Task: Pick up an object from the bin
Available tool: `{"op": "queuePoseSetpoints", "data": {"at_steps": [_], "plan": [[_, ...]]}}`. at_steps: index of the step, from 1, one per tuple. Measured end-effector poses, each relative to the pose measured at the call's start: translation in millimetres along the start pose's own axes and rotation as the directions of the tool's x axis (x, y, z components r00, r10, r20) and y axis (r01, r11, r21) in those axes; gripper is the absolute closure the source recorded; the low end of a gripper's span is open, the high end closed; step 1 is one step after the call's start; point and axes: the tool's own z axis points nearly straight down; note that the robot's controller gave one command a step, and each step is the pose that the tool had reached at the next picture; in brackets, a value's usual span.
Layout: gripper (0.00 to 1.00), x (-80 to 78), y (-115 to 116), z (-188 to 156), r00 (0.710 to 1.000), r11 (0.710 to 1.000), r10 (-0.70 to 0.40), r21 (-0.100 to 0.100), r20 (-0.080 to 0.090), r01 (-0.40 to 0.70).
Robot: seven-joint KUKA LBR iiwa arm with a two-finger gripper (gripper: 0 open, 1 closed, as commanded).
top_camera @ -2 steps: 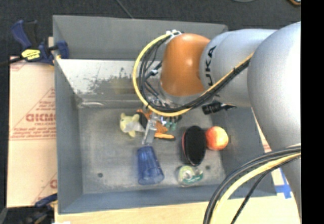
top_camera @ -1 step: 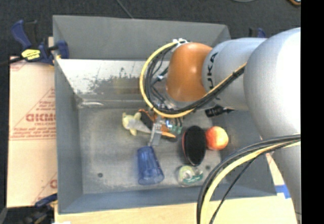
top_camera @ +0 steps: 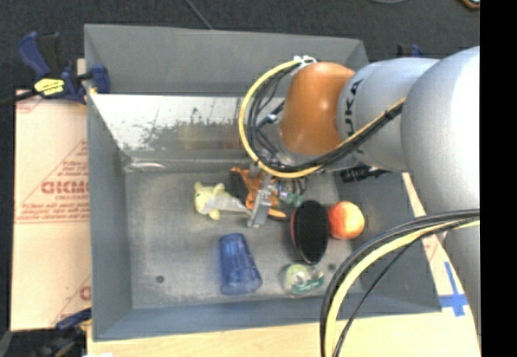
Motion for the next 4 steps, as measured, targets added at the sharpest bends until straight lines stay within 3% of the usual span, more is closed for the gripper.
{"op": "queuePoseSetpoints", "data": {"at_steps": [1,2,3,4], "plan": [[0.00,-3.3,-11,0,0.999,0.999,0.038,-0.004,0.001,-0.038],[1.00,-2.9,-2,-3,1.000,1.000,0.007,-0.002,0.006,-0.007],[1.00,-2.9,-2,-2,1.000,1.000,0.008,-0.002,0.006,-0.008],[1.00,-2.7,-2,-23,1.000,1.000,0.009,-0.003,0.007,-0.009]]}}
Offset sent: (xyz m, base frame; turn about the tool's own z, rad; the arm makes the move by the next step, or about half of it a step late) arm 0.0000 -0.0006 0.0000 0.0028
